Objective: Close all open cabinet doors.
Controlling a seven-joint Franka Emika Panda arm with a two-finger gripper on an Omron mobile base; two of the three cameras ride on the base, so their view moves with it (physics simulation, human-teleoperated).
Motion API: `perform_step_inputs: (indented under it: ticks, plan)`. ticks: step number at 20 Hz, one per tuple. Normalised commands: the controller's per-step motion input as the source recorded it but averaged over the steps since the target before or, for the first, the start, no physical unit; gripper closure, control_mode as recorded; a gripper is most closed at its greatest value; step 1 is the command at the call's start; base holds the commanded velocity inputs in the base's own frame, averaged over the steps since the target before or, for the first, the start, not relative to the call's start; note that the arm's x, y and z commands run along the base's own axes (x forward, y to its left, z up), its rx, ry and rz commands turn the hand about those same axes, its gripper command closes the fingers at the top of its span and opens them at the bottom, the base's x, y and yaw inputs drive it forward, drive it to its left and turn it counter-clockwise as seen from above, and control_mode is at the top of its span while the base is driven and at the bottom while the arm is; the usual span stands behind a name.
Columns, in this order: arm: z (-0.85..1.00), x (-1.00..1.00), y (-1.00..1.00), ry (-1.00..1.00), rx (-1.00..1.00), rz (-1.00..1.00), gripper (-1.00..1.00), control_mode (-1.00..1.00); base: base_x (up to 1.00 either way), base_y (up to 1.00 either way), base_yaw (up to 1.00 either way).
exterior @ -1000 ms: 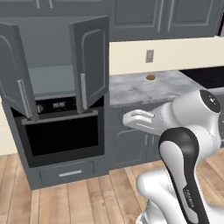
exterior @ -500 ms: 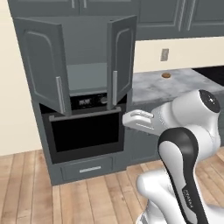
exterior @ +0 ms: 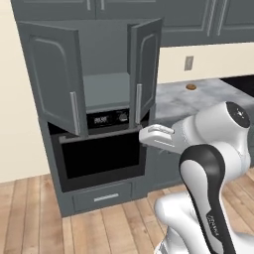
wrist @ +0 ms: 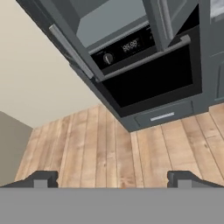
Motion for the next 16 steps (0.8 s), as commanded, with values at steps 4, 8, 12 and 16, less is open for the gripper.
perform_step_inputs:
  ticks: [4,8,12,16]
  plan:
    - [0.0,0.0,0.0,0.0,0.0,0.0,-1.0,1.0,0.45,0.18,-0.04]
    - [0.0,0.0,0.0,0.0,0.0,0.0,-1.0,1.0,0.55,0.3,-0.05]
    - [0.0,0.0,0.0,0.0,0.0,0.0,-1.0,1.0,0.58,0.51,-0.06]
    - [0.0,0.0,0.0,0.0,0.0,0.0,-1.0,1.0,0.47,0.39,-0.05]
